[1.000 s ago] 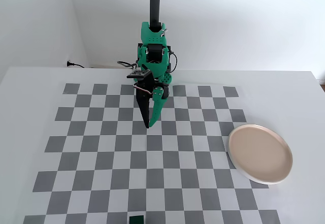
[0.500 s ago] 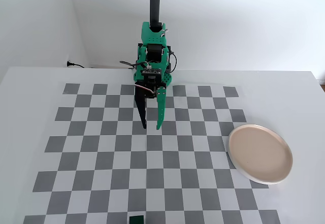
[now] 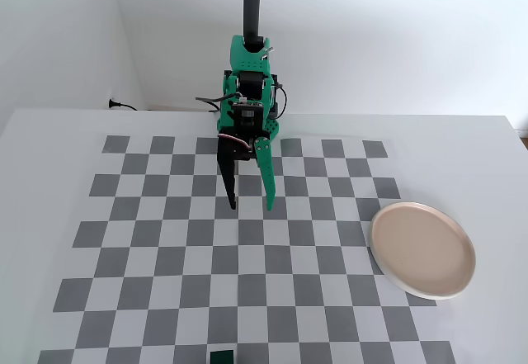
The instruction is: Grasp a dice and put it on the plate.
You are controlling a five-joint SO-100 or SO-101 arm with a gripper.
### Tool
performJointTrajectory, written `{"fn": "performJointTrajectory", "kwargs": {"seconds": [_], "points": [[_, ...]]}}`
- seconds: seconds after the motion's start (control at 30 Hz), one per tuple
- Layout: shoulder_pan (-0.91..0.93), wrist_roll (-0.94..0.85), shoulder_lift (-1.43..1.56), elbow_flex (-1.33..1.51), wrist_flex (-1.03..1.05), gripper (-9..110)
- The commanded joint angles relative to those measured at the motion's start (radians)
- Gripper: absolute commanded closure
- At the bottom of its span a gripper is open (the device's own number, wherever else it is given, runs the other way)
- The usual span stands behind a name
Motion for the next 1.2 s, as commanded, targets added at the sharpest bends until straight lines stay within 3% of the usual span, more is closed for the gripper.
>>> {"fn": "performJointTrajectory", "kwargs": {"seconds": [0.0,0.5,1.17], "points": [[0.002,-0.002,-0.02,-0.02,-0.054,82],[0.005,-0.012,-0.189,-0.06,-0.198,80],[0.034,0.021,-0.917,-0.543,-0.387,80]]}}
